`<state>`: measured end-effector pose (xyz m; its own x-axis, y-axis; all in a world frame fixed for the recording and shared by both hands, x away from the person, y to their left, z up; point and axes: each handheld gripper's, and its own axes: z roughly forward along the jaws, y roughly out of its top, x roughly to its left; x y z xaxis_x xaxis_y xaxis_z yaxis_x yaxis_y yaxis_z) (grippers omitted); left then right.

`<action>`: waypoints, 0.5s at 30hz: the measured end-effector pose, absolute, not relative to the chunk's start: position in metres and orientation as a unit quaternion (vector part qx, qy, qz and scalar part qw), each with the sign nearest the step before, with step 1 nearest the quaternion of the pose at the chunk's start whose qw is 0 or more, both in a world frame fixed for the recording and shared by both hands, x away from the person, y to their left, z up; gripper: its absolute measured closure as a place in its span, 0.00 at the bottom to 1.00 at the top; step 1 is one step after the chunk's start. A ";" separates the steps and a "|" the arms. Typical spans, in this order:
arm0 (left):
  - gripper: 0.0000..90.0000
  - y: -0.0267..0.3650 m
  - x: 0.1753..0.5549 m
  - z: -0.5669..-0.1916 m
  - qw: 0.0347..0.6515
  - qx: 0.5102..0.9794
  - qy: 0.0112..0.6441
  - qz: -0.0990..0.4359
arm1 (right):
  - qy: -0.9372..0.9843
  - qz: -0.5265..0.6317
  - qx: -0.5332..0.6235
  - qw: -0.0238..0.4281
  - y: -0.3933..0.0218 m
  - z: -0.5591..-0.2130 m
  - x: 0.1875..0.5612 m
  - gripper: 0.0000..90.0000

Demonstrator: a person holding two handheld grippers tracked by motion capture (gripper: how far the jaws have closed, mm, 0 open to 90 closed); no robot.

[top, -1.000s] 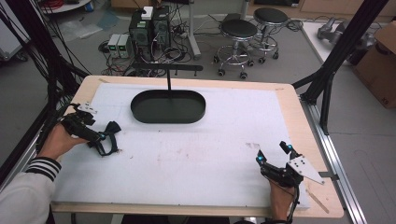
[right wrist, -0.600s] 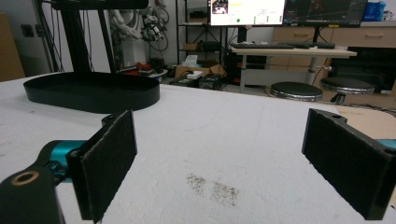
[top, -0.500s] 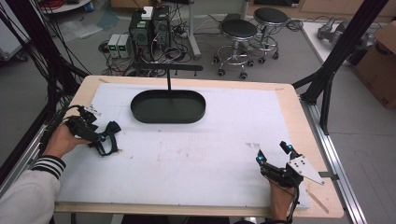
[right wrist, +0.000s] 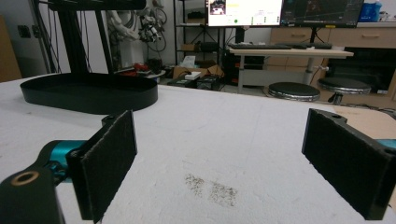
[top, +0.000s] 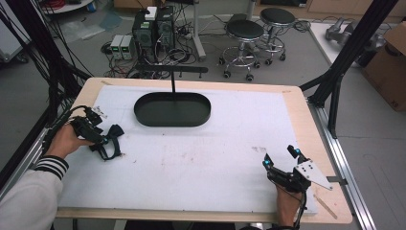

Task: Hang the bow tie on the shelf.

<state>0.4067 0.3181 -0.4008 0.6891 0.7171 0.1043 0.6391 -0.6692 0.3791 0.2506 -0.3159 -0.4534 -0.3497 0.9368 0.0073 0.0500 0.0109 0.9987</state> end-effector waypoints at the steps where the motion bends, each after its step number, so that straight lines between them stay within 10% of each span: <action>1: 0.59 0.318 0.407 -0.402 0.156 0.906 0.374 0.123 | 0.594 0.568 0.418 0.388 -0.315 -0.454 0.250 0.10; 15: 0.81 0.314 0.409 -0.407 0.145 0.910 0.368 0.122 | 0.592 0.568 0.419 0.389 -0.316 -0.453 0.250 0.10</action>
